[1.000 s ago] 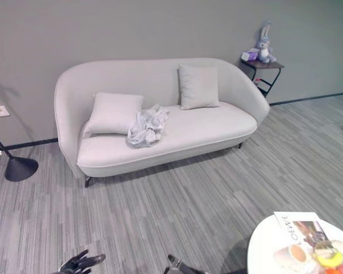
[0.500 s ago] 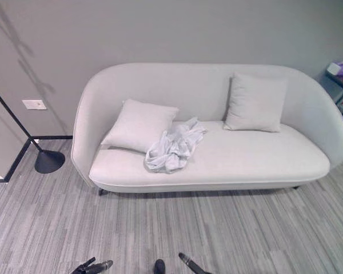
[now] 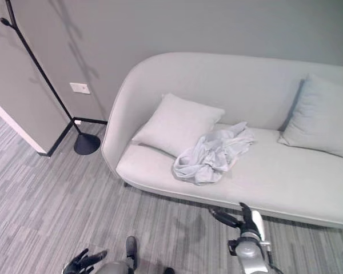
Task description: Hang the clothes on the sofa on the clothes rack.
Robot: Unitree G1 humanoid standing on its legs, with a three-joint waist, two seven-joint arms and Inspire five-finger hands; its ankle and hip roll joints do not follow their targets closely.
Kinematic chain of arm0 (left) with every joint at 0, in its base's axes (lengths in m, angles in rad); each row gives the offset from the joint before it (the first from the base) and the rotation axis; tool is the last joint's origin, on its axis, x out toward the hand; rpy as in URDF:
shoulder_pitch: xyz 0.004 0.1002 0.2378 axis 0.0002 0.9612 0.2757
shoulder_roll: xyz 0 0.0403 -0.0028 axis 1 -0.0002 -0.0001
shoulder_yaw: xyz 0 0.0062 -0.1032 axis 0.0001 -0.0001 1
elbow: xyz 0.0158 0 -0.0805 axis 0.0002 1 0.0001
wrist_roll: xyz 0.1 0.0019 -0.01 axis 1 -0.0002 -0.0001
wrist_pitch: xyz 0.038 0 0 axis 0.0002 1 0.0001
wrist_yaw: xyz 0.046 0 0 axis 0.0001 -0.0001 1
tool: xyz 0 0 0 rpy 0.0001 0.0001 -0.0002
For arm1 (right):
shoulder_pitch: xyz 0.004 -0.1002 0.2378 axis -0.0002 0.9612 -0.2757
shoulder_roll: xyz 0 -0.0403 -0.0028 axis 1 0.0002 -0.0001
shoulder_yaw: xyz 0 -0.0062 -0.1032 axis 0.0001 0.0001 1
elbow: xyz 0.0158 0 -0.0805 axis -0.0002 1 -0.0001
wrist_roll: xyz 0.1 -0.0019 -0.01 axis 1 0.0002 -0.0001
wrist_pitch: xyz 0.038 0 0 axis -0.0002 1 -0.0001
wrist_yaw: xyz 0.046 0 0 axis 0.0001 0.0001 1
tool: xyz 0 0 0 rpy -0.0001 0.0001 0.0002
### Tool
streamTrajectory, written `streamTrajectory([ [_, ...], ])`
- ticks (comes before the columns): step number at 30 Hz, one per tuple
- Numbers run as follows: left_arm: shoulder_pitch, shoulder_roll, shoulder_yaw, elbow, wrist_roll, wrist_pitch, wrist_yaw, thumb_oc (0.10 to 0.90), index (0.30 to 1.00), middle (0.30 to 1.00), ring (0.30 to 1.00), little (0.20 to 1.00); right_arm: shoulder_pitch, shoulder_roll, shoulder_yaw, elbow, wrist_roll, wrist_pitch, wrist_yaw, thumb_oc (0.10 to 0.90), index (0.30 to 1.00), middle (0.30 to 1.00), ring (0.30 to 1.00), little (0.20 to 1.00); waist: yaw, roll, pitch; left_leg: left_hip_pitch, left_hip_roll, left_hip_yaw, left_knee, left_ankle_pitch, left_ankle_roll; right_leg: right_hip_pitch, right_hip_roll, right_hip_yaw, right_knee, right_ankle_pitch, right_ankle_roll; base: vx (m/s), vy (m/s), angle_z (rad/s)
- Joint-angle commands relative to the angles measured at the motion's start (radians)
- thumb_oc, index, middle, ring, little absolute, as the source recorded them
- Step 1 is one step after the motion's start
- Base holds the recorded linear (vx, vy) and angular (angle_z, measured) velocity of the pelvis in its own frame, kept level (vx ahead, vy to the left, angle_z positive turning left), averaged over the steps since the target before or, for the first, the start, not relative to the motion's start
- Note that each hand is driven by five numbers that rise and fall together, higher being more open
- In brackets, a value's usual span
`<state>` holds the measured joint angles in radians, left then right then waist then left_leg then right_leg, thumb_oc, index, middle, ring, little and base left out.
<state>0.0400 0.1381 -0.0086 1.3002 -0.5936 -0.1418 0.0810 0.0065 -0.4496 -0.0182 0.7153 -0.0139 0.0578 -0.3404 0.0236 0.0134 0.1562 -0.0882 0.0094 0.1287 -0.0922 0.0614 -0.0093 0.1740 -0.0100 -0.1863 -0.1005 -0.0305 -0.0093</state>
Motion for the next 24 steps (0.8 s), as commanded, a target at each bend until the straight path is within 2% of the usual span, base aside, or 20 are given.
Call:
streamTrajectory([
  [1, 0.016, -0.018, -0.041, -0.011, 0.077, -0.017, -0.002, 0.800, 0.900, 0.900, 0.900, 0.900, 0.003, -0.079, -0.054, -0.119, -0.162, -0.036, -0.116, 0.800, 0.900, 0.900, 0.900, 0.900, 0.002, -0.046, -0.094, 0.051, -0.023, 0.009, 0.005, 0.008, 0.013, -0.023, -0.037, 0.016, 0.047, -0.022, 0.060, 0.25, 0.143, -0.01],
  [5, 0.001, 0.007, -0.062, -0.068, 0.141, -0.023, 0.004, 0.800, 0.900, 0.900, 0.900, 0.900, -0.010, -0.080, -0.094, -0.146, -0.236, -0.009, -0.175, 0.800, 0.900, 0.900, 0.900, 0.900, 0.003, -0.035, -0.081, 0.101, -0.029, 0.040, 0.005, -0.035, 0.044, -0.099, -0.058, 0.014, 0.251, -0.050, 0.087, 0.14, 0.135, -0.25],
  [6, -0.003, 0.013, -0.074, -0.074, 0.160, -0.022, 0.004, 0.800, 0.900, 0.900, 0.900, 0.900, -0.019, -0.082, -0.099, -0.147, -0.236, -0.005, -0.183, 0.800, 0.900, 0.900, 0.900, 0.900, -0.002, -0.032, -0.075, 0.112, -0.028, 0.045, 0.005, -0.040, 0.050, -0.124, -0.061, 0.011, 0.303, -0.042, 0.097, 0.09, 0.126, -0.17],
  [7, -0.014, 0.023, -0.104, -0.094, 0.188, -0.024, 0.007, 0.800, 0.900, 0.900, 0.900, 0.900, -0.040, -0.075, -0.103, -0.147, -0.222, -0.007, -0.198, 0.800, 0.900, 0.900, 0.900, 0.900, -0.011, -0.028, -0.060, 0.134, -0.033, 0.053, 0.005, -0.053, 0.064, -0.190, -0.078, 0.017, 0.411, -0.013, 0.121, 0.06, 0.090, -0.08],
  [8, -0.014, 0.023, -0.104, -0.095, 0.188, -0.024, 0.008, 0.800, 0.900, 0.900, 0.900, 0.900, -0.041, -0.075, -0.103, -0.147, -0.222, -0.007, -0.198, 0.800, 0.900, 0.900, 0.900, 0.900, -0.009, -0.029, -0.061, 0.132, -0.035, 0.056, 0.005, -0.053, 0.065, -0.197, -0.080, 0.020, 0.420, -0.016, 0.122, 0.10, 0.062, -0.14],
  [10, -0.021, 0.041, -0.121, -0.141, 0.203, -0.028, 0.007, 0.800, 0.900, 0.900, 0.900, 0.900, -0.049, -0.077, -0.103, -0.159, -0.226, -0.002, -0.206, 0.800, 0.900, 0.900, 0.900, 0.900, -0.008, -0.014, -0.062, 0.140, -0.023, 0.065, 0.005, -0.075, 0.067, -0.197, -0.136, -0.001, 0.351, -0.011, 0.115, 0.11, -0.016, -0.09],
  [12, -0.031, 0.052, -0.133, -0.150, 0.216, -0.031, 0.008, 0.800, 0.900, 0.900, 0.900, 0.900, -0.049, -0.081, -0.119, -0.155, -0.229, 0.006, -0.217, 0.800, 0.900, 0.900, 0.900, 0.900, -0.011, -0.004, -0.065, 0.140, -0.013, 0.053, 0.005, -0.091, 0.066, -0.202, -0.189, -0.001, 0.274, 0.036, 0.118, 0.07, -0.042, -0.11],
  [13, -0.032, 0.052, -0.134, -0.150, 0.216, -0.031, 0.009, 0.800, 0.900, 0.900, 0.900, 0.900, -0.048, -0.081, -0.120, -0.155, -0.229, 0.007, -0.217, 0.800, 0.900, 0.900, 0.900, 0.900, -0.010, -0.003, -0.066, 0.140, -0.013, 0.053, 0.005, -0.091, 0.067, -0.199, -0.188, -0.003, 0.265, 0.041, 0.119, 0.07, -0.040, 0.12],
  [14, -0.033, 0.055, -0.135, -0.157, 0.218, -0.031, 0.011, 0.800, 0.900, 0.900, 0.900, 0.900, -0.045, -0.080, -0.129, -0.157, -0.224, 0.013, -0.220, 0.800, 0.900, 0.900, 0.900, 0.900, -0.015, -0.002, -0.064, 0.148, -0.014, 0.044, 0.005, -0.100, 0.066, -0.204, -0.217, 0.018, 0.215, 0.083, 0.129, 0.09, -0.091, 0.23],
  [15, -0.035, 0.061, -0.133, -0.161, 0.217, -0.031, 0.015, 0.800, 0.900, 0.900, 0.900, 0.900, -0.040, -0.073, -0.133, -0.148, -0.212, 0.020, -0.217, 0.800, 0.900, 0.900, 0.900, 0.900, -0.017, -0.009, -0.068, 0.156, -0.013, 0.037, 0.005, -0.110, 0.066, -0.206, -0.246, 0.069, 0.130, 0.158, 0.145, 0.11, -0.141, 0.18],
  [16, -0.038, 0.061, -0.131, -0.151, 0.221, -0.029, 0.014, 0.800, 0.900, 0.900, 0.900, 0.900, -0.041, -0.067, -0.135, -0.139, -0.199, 0.021, -0.212, 0.800, 0.900, 0.900, 0.900, 0.900, -0.017, -0.016, -0.069, 0.161, -0.012, 0.037, 0.005, -0.113, 0.064, -0.210, -0.254, 0.092, 0.110, 0.185, 0.155, 0.13, -0.265, 0.11],
  [17, -0.037, 0.065, -0.125, -0.126, 0.225, -0.020, 0.016, 0.800, 0.900, 0.900, 0.900, 0.900, -0.037, -0.057, -0.131, -0.135, -0.161, 0.019, -0.193, 0.800, 0.900, 0.900, 0.900, 0.900, -0.018, -0.036, -0.074, 0.173, -0.005, 0.035, 0.005, -0.117, 0.056, -0.213, -0.262, 0.122, 0.093, 0.228, 0.172, 0.12, -0.262, 0.41],
  [18, -0.033, 0.066, -0.118, -0.107, 0.233, -0.017, 0.014, 0.800, 0.900, 0.900, 0.900, 0.900, -0.036, -0.056, -0.123, -0.134, -0.153, 0.017, -0.177, 0.800, 0.900, 0.900, 0.900, 0.900, -0.013, -0.049, -0.081, 0.180, -0.004, 0.039, 0.005, -0.121, 0.052, -0.201, -0.264, 0.117, 0.076, 0.237, 0.178, 0.21, -0.491, 0.46],
  [19, -0.017, 0.059, -0.085, -0.058, 0.224, -0.018, 0.015, 0.800, 0.900, 0.900, 0.900, 0.900, -0.039, -0.052, -0.093, -0.103, -0.148, 0.014, -0.133, 0.800, 0.900, 0.900, 0.900, 0.900, 0.006, -0.085, -0.104, 0.191, 0.005, 0.045, 0.005, -0.121, 0.032, -0.146, -0.257, 0.077, 0.013, 0.234, 0.200, 0.18, -0.504, 0.33],
  [20, -0.002, 0.049, -0.072, -0.045, 0.207, -0.019, 0.014, 0.800, 0.900, 0.900, 0.900, 0.900, -0.045, -0.044, -0.072, -0.075, -0.117, 0.001, -0.103, 0.800, 0.900, 0.900, 0.900, 0.900, 0.017, -0.092, -0.113, 0.191, 0.028, 0.044, 0.005, -0.113, 0.014, -0.140, -0.238, 0.069, 0.013, 0.193, 0.194, 0.16, -0.530, 0.05],
  [21, 0.007, 0.042, -0.061, -0.030, 0.189, -0.021, 0.013, 0.800, 0.900, 0.900, 0.900, 0.900, -0.053, -0.041, -0.056, -0.057, -0.094, -0.010, -0.087, 0.800, 0.900, 0.900, 0.900, 0.900, 0.023, -0.095, -0.117, 0.188, 0.043, 0.044, 0.005, -0.107, 0.002, -0.138, -0.227, 0.068, 0.013, 0.174, 0.190, 0.08, -0.495, -0.04],
  [22, 0.021, 0.024, -0.061, 0.001, 0.171, -0.021, 0.008, 0.800, 0.900, 0.900, 0.900, 0.900, -0.069, -0.028, -0.012, 0.010, -0.016, -0.045, -0.043, 0.800, 0.900, 0.900, 0.900, 0.900, 0.031, -0.095, -0.121, 0.172, 0.078, 0.031, 0.005, -0.088, -0.024, -0.132, -0.196, 0.057, 0.013, 0.128, 0.168, 0.04, -0.335, 0.07],
  [24, 0.024, 0.021, -0.064, 0.007, 0.170, -0.018, 0.005, 0.800, 0.900, 0.900, 0.900, 0.900, -0.075, -0.026, -0.002, 0.017, 0.011, -0.051, -0.030, 0.800, 0.900, 0.900, 0.900, 0.900, 0.030, -0.093, -0.121, 0.166, 0.087, 0.025, 0.005, -0.082, -0.030, -0.131, -0.187, 0.054, 0.013, 0.117, 0.161, 0.02, -0.202, 0.04],
])
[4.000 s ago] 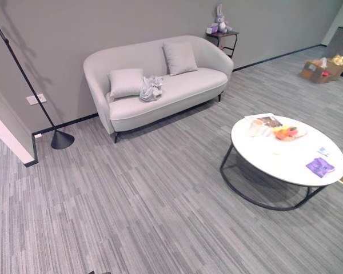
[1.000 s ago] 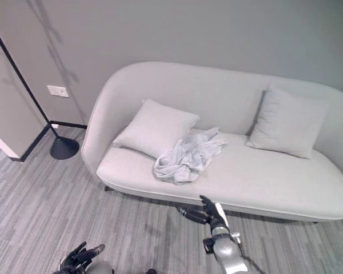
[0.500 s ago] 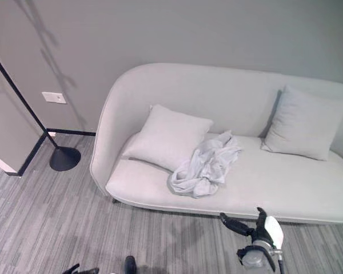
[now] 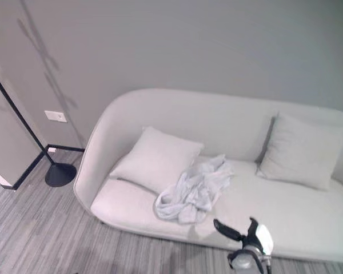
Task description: Hang the clothes on the sofa on the clothes rack.
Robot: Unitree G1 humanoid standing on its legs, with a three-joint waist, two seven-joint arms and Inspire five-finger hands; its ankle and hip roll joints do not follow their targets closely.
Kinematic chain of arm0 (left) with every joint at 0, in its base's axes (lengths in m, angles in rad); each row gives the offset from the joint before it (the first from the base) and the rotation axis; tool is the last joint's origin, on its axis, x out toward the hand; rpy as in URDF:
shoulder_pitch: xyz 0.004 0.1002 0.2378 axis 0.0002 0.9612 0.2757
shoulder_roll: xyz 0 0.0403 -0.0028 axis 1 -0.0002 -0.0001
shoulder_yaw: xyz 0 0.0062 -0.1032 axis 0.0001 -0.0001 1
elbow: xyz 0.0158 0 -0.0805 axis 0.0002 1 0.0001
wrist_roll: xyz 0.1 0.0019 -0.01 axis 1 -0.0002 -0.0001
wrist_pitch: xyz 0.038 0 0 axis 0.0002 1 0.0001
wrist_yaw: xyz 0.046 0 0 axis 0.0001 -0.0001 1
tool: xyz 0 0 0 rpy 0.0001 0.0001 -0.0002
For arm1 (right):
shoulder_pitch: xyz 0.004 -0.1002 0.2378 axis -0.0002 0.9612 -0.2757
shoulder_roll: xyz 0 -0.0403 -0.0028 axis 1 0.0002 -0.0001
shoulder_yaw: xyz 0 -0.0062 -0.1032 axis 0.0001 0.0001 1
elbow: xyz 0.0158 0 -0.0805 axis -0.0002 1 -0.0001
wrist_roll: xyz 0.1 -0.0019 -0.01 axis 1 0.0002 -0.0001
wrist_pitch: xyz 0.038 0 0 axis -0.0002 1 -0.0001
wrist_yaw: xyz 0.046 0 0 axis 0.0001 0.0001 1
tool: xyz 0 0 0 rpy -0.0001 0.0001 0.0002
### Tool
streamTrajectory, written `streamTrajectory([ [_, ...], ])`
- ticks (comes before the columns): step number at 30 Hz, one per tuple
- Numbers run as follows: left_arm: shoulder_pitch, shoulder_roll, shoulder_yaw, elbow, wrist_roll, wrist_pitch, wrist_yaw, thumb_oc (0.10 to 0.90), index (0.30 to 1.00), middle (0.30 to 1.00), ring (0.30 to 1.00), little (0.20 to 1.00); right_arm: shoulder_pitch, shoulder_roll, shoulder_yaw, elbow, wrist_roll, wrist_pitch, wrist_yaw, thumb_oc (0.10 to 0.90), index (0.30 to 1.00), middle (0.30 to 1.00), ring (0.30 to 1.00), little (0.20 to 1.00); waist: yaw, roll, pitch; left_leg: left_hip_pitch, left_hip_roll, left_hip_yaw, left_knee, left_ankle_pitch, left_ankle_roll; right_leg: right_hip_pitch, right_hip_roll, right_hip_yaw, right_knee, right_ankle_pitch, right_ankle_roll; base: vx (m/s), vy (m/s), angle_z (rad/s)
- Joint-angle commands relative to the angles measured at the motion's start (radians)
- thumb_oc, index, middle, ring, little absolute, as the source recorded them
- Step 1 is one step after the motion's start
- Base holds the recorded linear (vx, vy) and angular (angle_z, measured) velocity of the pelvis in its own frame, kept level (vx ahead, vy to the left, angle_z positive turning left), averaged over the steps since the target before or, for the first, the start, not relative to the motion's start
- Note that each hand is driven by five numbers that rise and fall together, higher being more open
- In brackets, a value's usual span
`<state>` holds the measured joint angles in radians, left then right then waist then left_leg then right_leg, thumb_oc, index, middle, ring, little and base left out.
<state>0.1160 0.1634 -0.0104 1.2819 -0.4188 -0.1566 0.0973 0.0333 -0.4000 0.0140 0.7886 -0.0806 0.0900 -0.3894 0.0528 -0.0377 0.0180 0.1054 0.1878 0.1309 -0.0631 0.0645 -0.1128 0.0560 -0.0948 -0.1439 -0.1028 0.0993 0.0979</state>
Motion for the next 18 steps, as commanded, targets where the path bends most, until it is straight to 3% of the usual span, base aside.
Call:
streamTrajectory([
  [1, -0.048, -0.005, -0.068, 0.029, 0.002, -0.002, -0.013, 0.800, 0.900, 0.900, 0.900, 0.900, -0.109, -0.073, -0.022, -0.046, 0.114, -0.099, 0.033, 0.800, 0.900, 0.900, 0.900, 0.900, 0.000, -0.036, 0.017, -0.035, -0.082, 0.015, -0.024, -0.078, 0.066, -0.012, -0.091, 0.008, 0.016, -0.028, 0.045, 0.03, -0.158, 0.09],
  [12, -0.036, 0.005, -0.139, 0.012, 0.002, -0.003, -0.033, 0.800, 0.900, 0.900, 0.900, 0.900, -0.299, -0.040, 0.101, 0.138, 0.347, -0.152, 0.111, 0.800, 0.900, 0.900, 0.900, 0.900, 0.021, 0.014, 0.031, -0.107, -0.051, -0.076, -0.024, -0.050, 0.034, -0.005, -0.056, -0.072, 0.016, -0.081, 0.016, 0.02, -0.061, 0.29],
  [18, -0.049, 0.013, -0.171, -0.008, 0.007, -0.011, -0.030, 0.800, 0.900, 0.900, 0.900, 0.900, -0.375, -0.031, 0.143, 0.233, 0.333, -0.141, 0.105, 0.800, 0.900, 0.900, 0.900, 0.900, 0.043, 0.023, 0.050, -0.131, -0.068, -0.115, -0.024, -0.047, 0.037, -0.005, -0.072, -0.112, 0.016, -0.074, 0.023, 0.00, 0.051, 0.29],
])
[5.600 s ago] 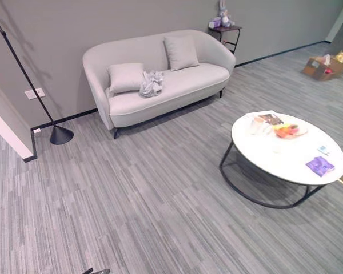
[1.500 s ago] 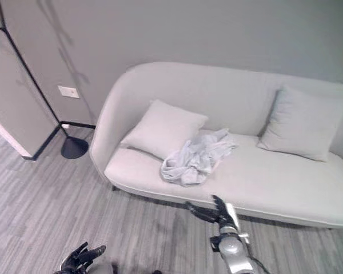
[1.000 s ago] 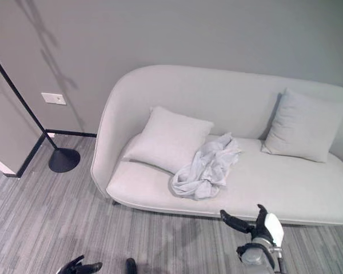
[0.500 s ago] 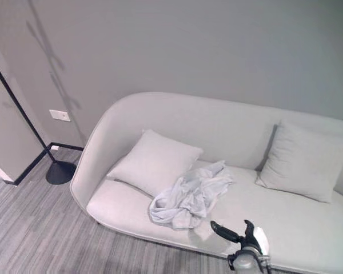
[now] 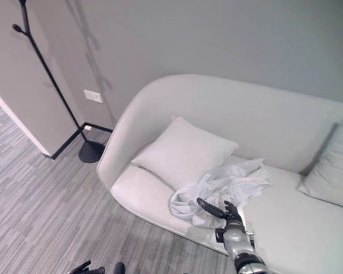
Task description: Hang the clothes on the sofa on the clothes rack.
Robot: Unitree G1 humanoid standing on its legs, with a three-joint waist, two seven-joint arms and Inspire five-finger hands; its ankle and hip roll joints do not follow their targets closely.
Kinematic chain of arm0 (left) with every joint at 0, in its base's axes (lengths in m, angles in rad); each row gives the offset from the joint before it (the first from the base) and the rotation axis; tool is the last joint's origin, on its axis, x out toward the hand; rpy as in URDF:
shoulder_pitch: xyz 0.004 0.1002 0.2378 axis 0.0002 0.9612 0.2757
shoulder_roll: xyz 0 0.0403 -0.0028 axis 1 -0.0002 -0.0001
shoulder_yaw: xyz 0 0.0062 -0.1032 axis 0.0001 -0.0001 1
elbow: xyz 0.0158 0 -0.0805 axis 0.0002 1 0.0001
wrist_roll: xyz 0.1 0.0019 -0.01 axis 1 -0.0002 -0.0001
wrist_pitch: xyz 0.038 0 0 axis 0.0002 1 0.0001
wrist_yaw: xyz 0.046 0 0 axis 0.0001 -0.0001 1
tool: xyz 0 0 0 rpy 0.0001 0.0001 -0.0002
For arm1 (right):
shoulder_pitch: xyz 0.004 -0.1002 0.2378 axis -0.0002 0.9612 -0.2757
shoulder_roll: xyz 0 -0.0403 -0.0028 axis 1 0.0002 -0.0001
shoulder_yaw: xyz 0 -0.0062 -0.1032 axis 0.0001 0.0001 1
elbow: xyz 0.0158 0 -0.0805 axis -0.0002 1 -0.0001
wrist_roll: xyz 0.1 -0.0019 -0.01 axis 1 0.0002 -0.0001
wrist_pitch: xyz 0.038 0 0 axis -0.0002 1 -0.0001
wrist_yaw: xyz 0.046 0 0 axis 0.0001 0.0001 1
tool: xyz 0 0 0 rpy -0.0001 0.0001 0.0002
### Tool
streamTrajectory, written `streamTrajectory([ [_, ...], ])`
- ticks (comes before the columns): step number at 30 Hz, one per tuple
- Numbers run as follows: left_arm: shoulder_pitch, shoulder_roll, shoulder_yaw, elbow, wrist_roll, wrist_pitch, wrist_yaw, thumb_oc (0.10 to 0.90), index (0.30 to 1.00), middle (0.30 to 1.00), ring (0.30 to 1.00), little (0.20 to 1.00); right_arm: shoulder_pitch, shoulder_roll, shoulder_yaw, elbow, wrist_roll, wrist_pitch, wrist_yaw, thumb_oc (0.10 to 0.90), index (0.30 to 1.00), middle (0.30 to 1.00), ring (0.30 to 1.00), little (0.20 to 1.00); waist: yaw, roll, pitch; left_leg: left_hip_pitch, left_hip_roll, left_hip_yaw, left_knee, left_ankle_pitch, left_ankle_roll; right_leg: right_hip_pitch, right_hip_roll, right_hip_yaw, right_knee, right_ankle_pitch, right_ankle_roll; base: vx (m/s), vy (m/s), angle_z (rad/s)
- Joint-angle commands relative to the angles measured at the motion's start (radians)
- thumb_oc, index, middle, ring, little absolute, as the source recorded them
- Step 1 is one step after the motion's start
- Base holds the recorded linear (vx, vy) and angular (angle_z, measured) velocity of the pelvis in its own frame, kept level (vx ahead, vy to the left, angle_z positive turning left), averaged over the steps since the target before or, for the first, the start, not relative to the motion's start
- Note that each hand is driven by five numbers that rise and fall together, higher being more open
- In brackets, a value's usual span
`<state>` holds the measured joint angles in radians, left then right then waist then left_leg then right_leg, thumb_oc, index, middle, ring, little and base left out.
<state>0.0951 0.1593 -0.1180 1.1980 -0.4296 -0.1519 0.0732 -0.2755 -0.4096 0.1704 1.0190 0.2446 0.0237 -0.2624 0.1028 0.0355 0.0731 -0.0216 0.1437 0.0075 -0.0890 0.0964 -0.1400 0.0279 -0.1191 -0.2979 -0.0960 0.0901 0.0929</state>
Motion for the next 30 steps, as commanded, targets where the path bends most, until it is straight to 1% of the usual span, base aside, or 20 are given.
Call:
streamTrajectory([
  [1, -0.052, 0.036, -0.097, 0.043, 0.034, -0.026, 0.005, 0.800, 0.900, 0.900, 0.900, 0.900, -0.113, -0.036, -0.025, 0.090, 0.009, -0.067, -0.047, 0.800, 0.900, 0.900, 0.900, 0.900, 0.014, -0.037, 0.015, -0.046, -0.042, -0.023, 0.002, -0.069, 0.063, 0.007, -0.067, 0.005, 0.009, -0.057, 0.033, -0.08, 0.140, 0.51],
  [2, -0.077, 0.045, -0.129, 0.039, 0.042, -0.033, 0.014, 0.800, 0.900, 0.900, 0.900, 0.900, -0.168, -0.044, -0.015, 0.156, 0.016, -0.060, -0.059, 0.800, 0.900, 0.900, 0.900, 0.900, 0.024, -0.029, 0.034, -0.088, -0.051, -0.039, 0.002, -0.056, 0.064, -0.021, -0.079, -0.012, 0.009, -0.046, 0.037, -0.11, 0.155, 0.45],
  [5, -0.110, 0.046, -0.169, 0.014, 0.028, -0.050, 0.032, 0.800, 0.900, 0.900, 0.900, 0.900, -0.240, -0.034, 0.028, 0.205, -0.020, -0.042, -0.084, 0.800, 0.900, 0.900, 0.900, 0.900, 0.027, -0.018, 0.068, -0.150, -0.065, -0.054, 0.002, -0.037, 0.067, -0.072, -0.092, -0.019, 0.009, -0.027, 0.040, -0.10, 0.104, 0.65],
  [6, -0.136, 0.044, -0.212, -0.022, 0.026, -0.062, 0.050, 0.800, 0.900, 0.900, 0.900, 0.900, -0.274, 0.000, 0.055, 0.281, -0.036, -0.027, -0.104, 0.800, 0.900, 0.900, 0.900, 0.900, 0.034, -0.005, 0.100, -0.188, -0.075, -0.066, 0.002, -0.023, 0.068, -0.097, -0.103, -0.032, 0.009, -0.017, 0.042, -0.07, 0.088, 0.09],
  [10, -0.167, 0.044, -0.264, -0.041, 0.037, -0.082, 0.084, 0.800, 0.900, 0.900, 0.900, 0.900, -0.297, 0.040, 0.079, 0.356, -0.037, -0.024, -0.127, 0.800, 0.900, 0.900, 0.900, 0.900, 0.042, 0.015, 0.144, -0.233, -0.086, -0.086, 0.002, -0.007, 0.068, -0.127, -0.114, -0.051, 0.009, -0.006, 0.046, -0.04, 0.045, 0.11],
  [11, -0.181, 0.049, -0.291, -0.063, 0.043, -0.088, 0.095, 0.800, 0.900, 0.900, 0.900, 0.900, -0.323, 0.038, 0.089, 0.393, -0.042, -0.014, -0.133, 0.800, 0.900, 0.900, 0.900, 0.900, 0.050, 0.030, 0.167, -0.255, -0.092, -0.092, 0.002, 0.002, 0.066, -0.147, -0.119, -0.054, 0.009, 0.002, 0.049, -0.04, 0.043, 0.11],
  [12, -0.185, 0.052, -0.303, -0.077, 0.042, -0.091, 0.099, 0.800, 0.900, 0.900, 0.900, 0.900, -0.334, 0.036, 0.093, 0.407, -0.042, -0.011, -0.133, 0.640, 0.660, 0.660, 0.660, 0.660, 0.053, 0.035, 0.174, -0.263, -0.093, -0.091, 0.002, 0.005, 0.066, -0.155, -0.121, -0.055, 0.009, 0.004, 0.049, -0.03, 0.034, 0.11],
  [13, -0.185, 0.052, -0.303, -0.077, 0.042, -0.091, 0.099, 0.800, 0.900, 0.900, 0.900, 0.900, -0.335, 0.036, 0.093, 0.407, -0.042, -0.011, -0.133, 0.580, 0.571, 0.571, 0.571, 0.571, 0.053, 0.035, 0.174, -0.264, -0.093, -0.091, 0.002, 0.005, 0.066, -0.155, -0.121, -0.055, 0.009, 0.005, 0.049, -0.02, 0.029, 0.12],
  [14, -0.201, 0.055, -0.334, -0.088, 0.055, -0.094, 0.108, 0.800, 0.900, 0.900, 0.900, 0.900, -0.362, 0.040, 0.112, 0.449, -0.045, -0.007, -0.119, 0.400, 0.300, 0.300, 0.300, 0.300, 0.061, 0.047, 0.194, -0.286, -0.096, -0.088, 0.002, 0.011, 0.064, -0.175, -0.126, -0.055, 0.009, 0.009, 0.051, -0.01, 0.022, 0.13],
  [21, -0.222, 0.040, -0.344, -0.044, 0.092, -0.093, 0.122, 0.800, 0.900, 0.900, 0.900, 0.900, -0.340, 0.069, 0.127, 0.432, -0.028, -0.025, -0.107, 0.400, 0.300, 0.300, 0.300, 0.300, 0.052, 0.043, 0.186, -0.296, -0.103, -0.083, 0.002, 0.007, 0.067, -0.188, -0.135, -0.051, 0.009, 0.011, 0.054, 0.00, 0.005, 0.02],
  [23, -0.230, 0.037, -0.349, -0.035, 0.115, -0.097, 0.125, 0.800, 0.900, 0.900, 0.900, 0.900, -0.321, 0.080, 0.125, 0.420, -0.007, -0.037, -0.098, 0.400, 0.300, 0.300, 0.300, 0.300, 0.043, 0.040, 0.178, -0.295, -0.105, -0.079, 0.002, 0.004, 0.067, -0.189, -0.138, -0.051, 0.009, 0.011, 0.056, 0.00, 0.000, 0.00],
  [25, -0.243, 0.042, -0.350, -0.037, 0.144, -0.097, 0.128, 0.800, 0.900, 0.900, 0.900, 0.900, -0.288, 0.091, 0.102, 0.393, 0.065, -0.060, -0.073, 0.400, 0.300, 0.300, 0.300, 0.300, 0.029, 0.033, 0.166, -0.290, -0.106, -0.073, 0.002, -0.003, 0.066, -0.189, -0.142, -0.047, 0.009, 0.012, 0.058, 0.00, 0.000, 0.00],
  [26, -0.243, 0.045, -0.351, -0.040, 0.149, -0.096, 0.126, 0.800, 0.900, 0.900, 0.900, 0.900, -0.278, 0.095, 0.093, 0.383, 0.091, -0.066, -0.066, 0.400, 0.300, 0.300, 0.300, 0.300, 0.029, 0.033, 0.168, -0.282, -0.105, -0.069, 0.002, -0.007, 0.066, -0.185, -0.141, -0.043, 0.009, 0.011, 0.058, 0.00, 0.000, 0.00],
  [27, -0.243, 0.045, -0.351, -0.040, 0.149, -0.096, 0.126, 0.800, 0.900, 0.900, 0.900, 0.900, -0.278, 0.095, 0.093, 0.383, 0.091, -0.066, -0.066, 0.400, 0.300, 0.300, 0.300, 0.300, 0.027, 0.032, 0.164, -0.287, -0.106, -0.071, 0.002, -0.005, 0.067, -0.189, -0.142, -0.045, 0.009, 0.012, 0.058, 0.00, 0.000, 0.00],
  [28, -0.243, 0.045, -0.354, -0.044, 0.157, -0.096, 0.123, 0.800, 0.900, 0.900, 0.900, 0.900, -0.266, 0.100, 0.081, 0.364, 0.132, -0.078, -0.058, 0.400, 0.300, 0.300, 0.300, 0.300, 0.025, 0.030, 0.165, -0.278, -0.105, -0.067, 0.002, -0.009, 0.066, -0.184, -0.141, -0.040, 0.009, 0.010, 0.058, 0.00, 0.000, 0.00],
  [29, -0.243, 0.045, -0.354, -0.044, 0.157, -0.096, 0.123, 0.800, 0.900, 0.900, 0.900, 0.900, -0.266, 0.100, 0.081, 0.364, 0.132, -0.078, -0.058, 0.400, 0.300, 0.300, 0.300, 0.300, 0.023, 0.030, 0.163, -0.281, -0.106, -0.069, 0.002, -0.008, 0.067, -0.186, -0.142, -0.041, 0.009, 0.011, 0.059, 0.00, 0.000, 0.00],
  [30, -0.245, 0.046, -0.356, -0.043, 0.169, -0.093, 0.117, 0.800, 0.900, 0.900, 0.900, 0.900, -0.246, 0.113, 0.058, 0.329, 0.208, -0.098, -0.043, 0.400, 0.300, 0.300, 0.300, 0.300, 0.016, 0.026, 0.159, -0.273, -0.104, -0.062, 0.002, -0.012, 0.066, -0.184, -0.142, -0.034, 0.009, 0.009, 0.059, 0.00, 0.000, 0.00],
])
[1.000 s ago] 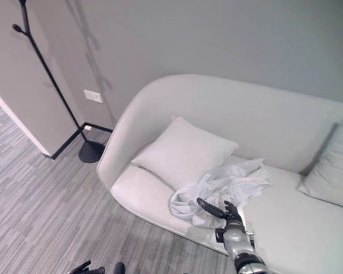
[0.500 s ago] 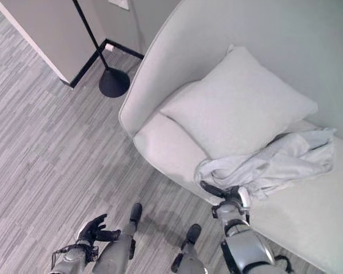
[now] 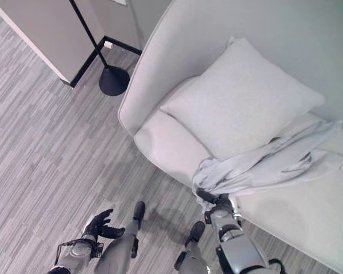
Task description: Hang the clothes on the sofa on the clothes rack.
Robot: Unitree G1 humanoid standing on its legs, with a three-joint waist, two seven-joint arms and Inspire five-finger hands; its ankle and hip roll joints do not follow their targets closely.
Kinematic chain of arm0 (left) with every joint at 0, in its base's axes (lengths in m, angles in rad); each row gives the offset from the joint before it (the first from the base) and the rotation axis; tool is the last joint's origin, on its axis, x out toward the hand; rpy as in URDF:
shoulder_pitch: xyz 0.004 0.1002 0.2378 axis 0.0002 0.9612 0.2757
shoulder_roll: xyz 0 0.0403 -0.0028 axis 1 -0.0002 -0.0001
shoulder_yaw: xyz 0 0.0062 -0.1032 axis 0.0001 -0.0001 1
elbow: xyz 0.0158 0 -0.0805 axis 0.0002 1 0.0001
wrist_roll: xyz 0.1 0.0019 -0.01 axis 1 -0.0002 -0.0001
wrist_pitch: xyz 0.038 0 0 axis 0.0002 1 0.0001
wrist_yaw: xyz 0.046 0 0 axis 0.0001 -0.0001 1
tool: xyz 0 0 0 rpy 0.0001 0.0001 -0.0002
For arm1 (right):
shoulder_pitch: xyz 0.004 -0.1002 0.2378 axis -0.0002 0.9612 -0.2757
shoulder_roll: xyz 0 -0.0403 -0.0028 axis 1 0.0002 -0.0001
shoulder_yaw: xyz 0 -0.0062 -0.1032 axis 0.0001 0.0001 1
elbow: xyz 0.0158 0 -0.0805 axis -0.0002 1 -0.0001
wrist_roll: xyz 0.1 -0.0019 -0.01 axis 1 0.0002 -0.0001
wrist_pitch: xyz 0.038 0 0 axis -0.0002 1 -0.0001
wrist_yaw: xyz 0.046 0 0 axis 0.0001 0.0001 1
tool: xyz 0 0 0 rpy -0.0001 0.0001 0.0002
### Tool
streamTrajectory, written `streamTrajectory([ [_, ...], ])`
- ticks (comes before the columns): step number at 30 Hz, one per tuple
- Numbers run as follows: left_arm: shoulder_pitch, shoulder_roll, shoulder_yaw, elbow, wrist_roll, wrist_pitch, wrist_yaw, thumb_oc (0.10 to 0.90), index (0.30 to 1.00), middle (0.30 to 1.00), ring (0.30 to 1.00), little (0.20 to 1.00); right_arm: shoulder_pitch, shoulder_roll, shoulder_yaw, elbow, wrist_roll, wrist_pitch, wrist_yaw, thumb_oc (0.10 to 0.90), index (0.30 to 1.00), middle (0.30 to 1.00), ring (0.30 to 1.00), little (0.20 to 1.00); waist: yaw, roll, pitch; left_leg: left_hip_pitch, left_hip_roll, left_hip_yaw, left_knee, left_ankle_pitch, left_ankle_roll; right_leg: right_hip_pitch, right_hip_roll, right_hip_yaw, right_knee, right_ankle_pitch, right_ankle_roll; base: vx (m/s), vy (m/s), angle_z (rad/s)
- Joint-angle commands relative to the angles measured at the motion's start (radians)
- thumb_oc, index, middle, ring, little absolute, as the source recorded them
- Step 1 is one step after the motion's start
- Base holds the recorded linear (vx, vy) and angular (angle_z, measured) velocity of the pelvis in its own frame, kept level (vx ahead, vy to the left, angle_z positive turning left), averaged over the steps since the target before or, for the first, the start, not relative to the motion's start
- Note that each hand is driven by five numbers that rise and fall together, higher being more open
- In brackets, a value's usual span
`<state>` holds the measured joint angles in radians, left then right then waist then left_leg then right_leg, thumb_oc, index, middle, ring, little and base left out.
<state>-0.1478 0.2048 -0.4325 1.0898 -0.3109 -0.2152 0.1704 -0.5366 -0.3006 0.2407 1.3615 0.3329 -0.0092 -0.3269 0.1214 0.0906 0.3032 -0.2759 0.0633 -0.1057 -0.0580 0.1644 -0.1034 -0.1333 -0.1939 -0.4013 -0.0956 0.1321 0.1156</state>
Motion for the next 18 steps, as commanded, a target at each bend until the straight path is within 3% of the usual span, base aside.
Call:
streamTrajectory([
  [1, -0.001, -0.003, -0.038, 0.076, 0.054, -0.026, 0.013, 0.800, 0.900, 0.900, 0.900, 0.900, 0.041, 0.026, -0.042, -0.077, 0.233, -0.095, 0.038, 0.400, 0.300, 0.300, 0.300, 0.300, -0.010, -0.035, -0.079, -0.009, -0.021, 0.059, -0.029, -0.085, 0.029, -0.020, -0.065, 0.077, 0.008, -0.034, 0.036, -0.02, -0.022, -0.04],
  [4, 0.005, -0.007, -0.015, 0.093, 0.048, -0.022, 0.006, 0.800, 0.900, 0.900, 0.900, 0.900, 0.095, 0.062, -0.059, -0.245, 0.394, -0.152, 0.068, 0.400, 0.300, 0.300, 0.300, 0.300, -0.025, -0.049, -0.087, 0.013, -0.013, 0.075, -0.029, -0.094, 0.028, -0.011, -0.061, 0.094, 0.008, -0.038, 0.035, -0.02, -0.016, -0.15],
  [5, 0.005, -0.007, -0.015, 0.093, 0.048, -0.022, 0.006, 0.800, 0.900, 0.900, 0.900, 0.900, 0.095, 0.062, -0.059, -0.245, 0.394, -0.152, 0.068, 0.400, 0.300, 0.300, 0.300, 0.300, -0.025, -0.049, -0.087, 0.013, -0.013, 0.075, -0.029, -0.094, 0.028, -0.011, -0.061, 0.094, 0.008, -0.038, 0.035, -0.02, -0.019, -0.35],
  [8, 0.046, -0.007, 0.017, 0.069, 0.043, -0.013, -0.003, 0.800, 0.900, 0.900, 0.900, 0.900, 0.201, 0.069, -0.056, -0.530, 0.503, -0.214, 0.113, 0.400, 0.300, 0.300, 0.300, 0.300, -0.046, -0.067, -0.113, 0.052, -0.002, 0.098, -0.029, -0.107, 0.028, 0.008, -0.056, 0.111, 0.008, -0.046, 0.035, -0.01, -0.028, -0.23],
  [17, 0.101, 0.005, 0.072, 0.044, 0.088, 0.004, -0.030, 0.800, 0.900, 0.900, 0.900, 0.900, 0.280, 0.006, -0.114, -0.872, 0.493, -0.278, 0.160, 0.400, 0.300, 0.300, 0.300, 0.300, -0.058, -0.087, -0.200, 0.153, 0.009, 0.132, -0.029, -0.140, 0.031, 0.086, -0.048, 0.131, 0.008, -0.077, 0.037, 0.05, -0.018, -0.15],
  [18, 0.113, 0.009, 0.093, 0.022, 0.112, -0.006, -0.033, 0.800, 0.900, 0.900, 0.900, 0.900, 0.324, -0.008, -0.156, -1.037, 0.445, -0.336, 0.181, 0.400, 0.300, 0.300, 0.300, 0.300, -0.059, -0.088, -0.236, 0.194, 0.011, 0.144, -0.029, -0.154, 0.031, 0.117, -0.043, 0.136, 0.008, -0.092, 0.037, 0.08, -0.019, -0.12],
])
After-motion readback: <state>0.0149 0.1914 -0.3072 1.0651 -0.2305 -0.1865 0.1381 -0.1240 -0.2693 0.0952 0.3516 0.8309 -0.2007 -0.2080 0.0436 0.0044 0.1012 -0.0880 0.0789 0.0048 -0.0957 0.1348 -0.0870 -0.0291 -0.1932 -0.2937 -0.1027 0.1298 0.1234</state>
